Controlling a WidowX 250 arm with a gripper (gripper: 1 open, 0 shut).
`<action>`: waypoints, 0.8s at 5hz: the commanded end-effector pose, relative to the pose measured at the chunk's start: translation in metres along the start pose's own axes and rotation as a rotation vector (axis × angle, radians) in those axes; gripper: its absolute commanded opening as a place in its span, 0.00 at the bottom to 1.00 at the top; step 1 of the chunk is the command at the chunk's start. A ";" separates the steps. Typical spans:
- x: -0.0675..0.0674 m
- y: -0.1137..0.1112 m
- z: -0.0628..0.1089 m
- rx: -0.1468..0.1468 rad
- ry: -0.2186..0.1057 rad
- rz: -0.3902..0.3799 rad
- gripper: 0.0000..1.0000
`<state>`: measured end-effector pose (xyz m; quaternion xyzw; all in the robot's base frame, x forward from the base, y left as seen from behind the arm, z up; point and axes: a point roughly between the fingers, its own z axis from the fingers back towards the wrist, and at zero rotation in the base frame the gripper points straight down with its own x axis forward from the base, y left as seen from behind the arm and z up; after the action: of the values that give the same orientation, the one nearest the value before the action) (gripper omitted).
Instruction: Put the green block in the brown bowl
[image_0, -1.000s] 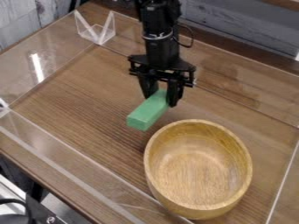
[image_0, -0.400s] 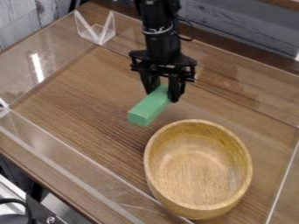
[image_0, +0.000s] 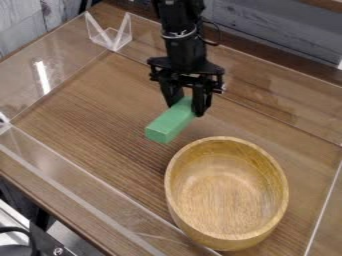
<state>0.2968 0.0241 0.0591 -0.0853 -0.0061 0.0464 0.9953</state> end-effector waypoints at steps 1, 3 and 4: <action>0.011 0.000 0.027 0.003 -0.097 -0.015 0.00; 0.003 -0.011 0.029 -0.015 -0.095 -0.047 0.00; -0.008 -0.028 0.036 -0.025 -0.095 -0.086 0.00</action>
<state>0.2859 0.0020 0.0839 -0.0981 -0.0285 0.0119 0.9947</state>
